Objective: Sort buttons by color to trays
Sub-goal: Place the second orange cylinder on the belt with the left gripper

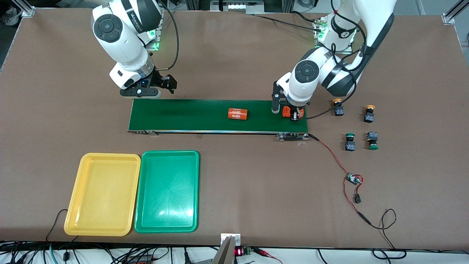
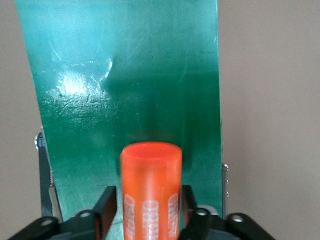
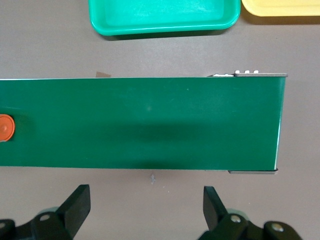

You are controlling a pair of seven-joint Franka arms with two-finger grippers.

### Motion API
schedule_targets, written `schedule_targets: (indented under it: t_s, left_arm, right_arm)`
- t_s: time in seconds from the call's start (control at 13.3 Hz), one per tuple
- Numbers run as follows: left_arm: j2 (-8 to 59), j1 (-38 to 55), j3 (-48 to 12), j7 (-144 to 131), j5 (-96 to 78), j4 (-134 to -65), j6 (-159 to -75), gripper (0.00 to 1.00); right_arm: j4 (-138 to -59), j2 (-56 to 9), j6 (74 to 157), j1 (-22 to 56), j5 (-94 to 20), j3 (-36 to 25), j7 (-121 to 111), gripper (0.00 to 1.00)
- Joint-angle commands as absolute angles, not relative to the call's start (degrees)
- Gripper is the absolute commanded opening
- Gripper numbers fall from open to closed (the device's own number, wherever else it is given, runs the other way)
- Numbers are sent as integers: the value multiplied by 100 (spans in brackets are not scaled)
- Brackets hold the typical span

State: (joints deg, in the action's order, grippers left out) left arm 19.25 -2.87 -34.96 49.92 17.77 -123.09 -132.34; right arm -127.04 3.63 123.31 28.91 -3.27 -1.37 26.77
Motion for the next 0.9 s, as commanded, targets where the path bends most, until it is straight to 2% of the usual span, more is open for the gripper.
schedule_targets:
  t_s: [0.0, 0.23, 0.6, 0.83]
  left_arm:
    - [1585, -333, -3481, 4992, 1601, -12217, -13192, 100]
    - [1213, -1078, -3375, 5036, 1082, -12217, -13184, 100]
    - [1362, -1318, -2129, 4862, 741, -12103, -13271, 100]
    - [1546, -1485, -1767, 3407, 422, -12059, -13271, 100]
  right_arm:
    - [-12656, 325, 12261, 2909, -396, -123, 2769, 100]
    - [-12656, 316, 12261, 2918, -395, -114, 2733, 100]
    - [-12656, 316, 12252, 2918, -387, -114, 2777, 100]
    - [-12656, 325, 12252, 2927, -387, -114, 2777, 100]
